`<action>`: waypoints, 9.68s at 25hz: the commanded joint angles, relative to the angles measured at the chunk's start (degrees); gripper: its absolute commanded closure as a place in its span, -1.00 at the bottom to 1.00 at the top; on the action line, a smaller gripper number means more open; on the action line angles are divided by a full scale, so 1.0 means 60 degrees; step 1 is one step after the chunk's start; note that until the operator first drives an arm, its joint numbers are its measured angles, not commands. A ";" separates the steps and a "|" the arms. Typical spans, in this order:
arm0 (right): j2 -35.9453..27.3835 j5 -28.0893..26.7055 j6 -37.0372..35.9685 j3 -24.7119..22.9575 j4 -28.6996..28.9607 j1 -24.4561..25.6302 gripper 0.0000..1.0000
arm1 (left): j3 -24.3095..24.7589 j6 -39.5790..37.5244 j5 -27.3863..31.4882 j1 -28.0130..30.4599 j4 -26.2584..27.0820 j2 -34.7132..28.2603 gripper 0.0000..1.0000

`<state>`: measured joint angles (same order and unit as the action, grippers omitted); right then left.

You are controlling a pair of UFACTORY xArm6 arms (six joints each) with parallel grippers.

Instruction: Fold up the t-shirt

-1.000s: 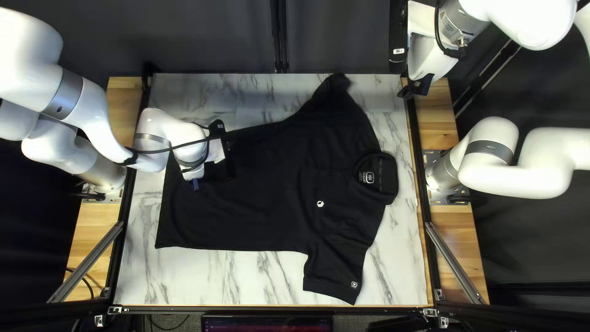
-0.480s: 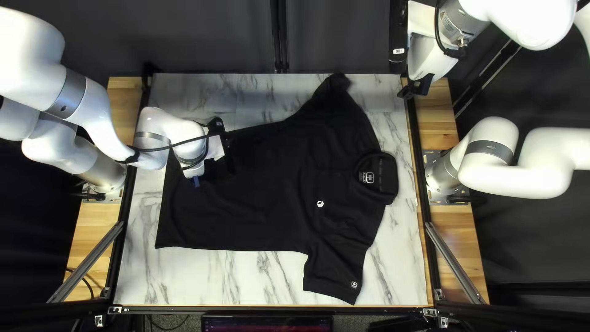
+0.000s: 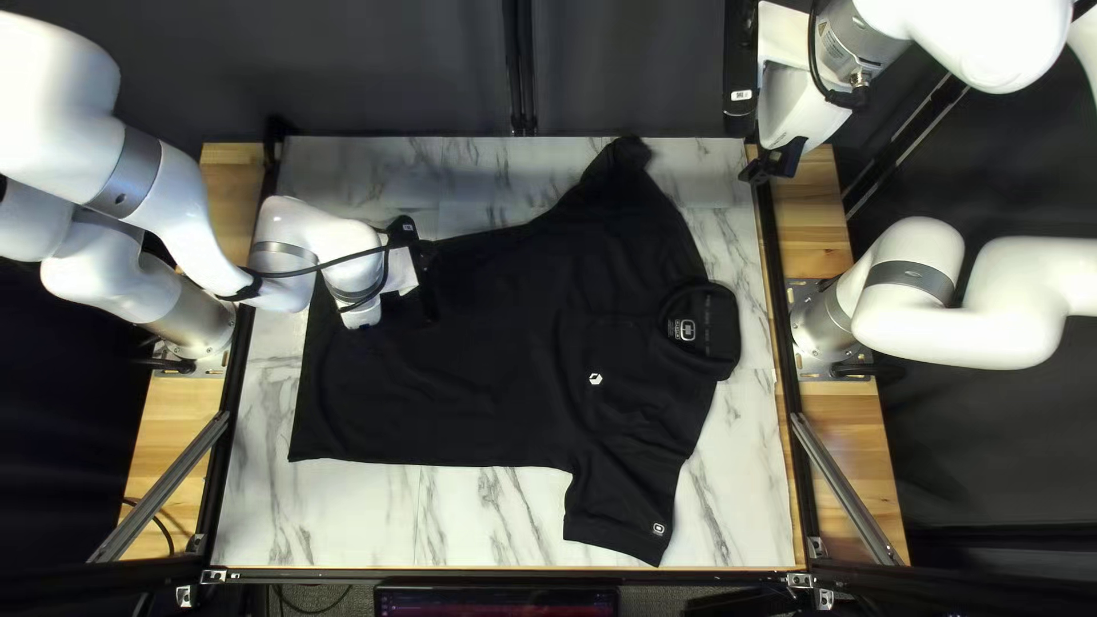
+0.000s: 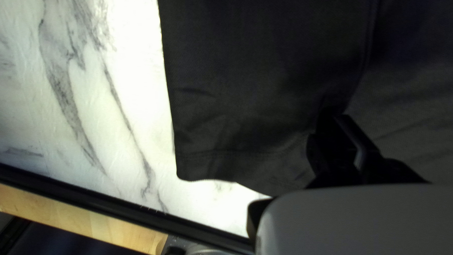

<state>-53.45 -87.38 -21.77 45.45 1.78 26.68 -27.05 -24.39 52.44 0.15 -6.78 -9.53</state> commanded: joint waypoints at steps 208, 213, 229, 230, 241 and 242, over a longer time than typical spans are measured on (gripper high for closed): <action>0.9252 0.4950 -0.3008 0.1307 -0.2164 -0.2618 1.00 | 0.1190 0.4621 0.3054 -0.1769 0.0820 -0.4999 -1.00; 0.8945 0.4591 -0.2358 0.1320 -0.2000 -0.3212 1.00 | 0.1190 0.4621 0.3054 -0.1769 0.0820 -0.4999 -1.00; 0.8615 0.3564 -0.0891 0.1818 -0.1645 -0.4573 1.00 | 0.1190 0.4621 0.3054 -0.1769 0.0820 -0.4999 -1.00; 0.8606 0.3572 -0.0813 0.1778 -0.1601 -0.4652 1.00 | 0.1190 0.4621 0.3054 -0.1769 0.0820 -0.4999 -1.00; 0.8938 0.3085 -0.0104 0.2237 -0.1266 -0.5576 1.00 | 0.1190 0.4621 0.3054 -0.1769 0.0820 -0.4999 -1.00; 0.9004 0.3048 -0.0047 0.2287 -0.1222 -0.5673 1.00 | 0.1190 0.4621 0.3054 -0.1769 0.0820 -0.4999 -1.00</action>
<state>0.03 -68.53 -22.75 58.59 -5.94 -6.47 -19.90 3.34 70.77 -10.46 -1.86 -39.53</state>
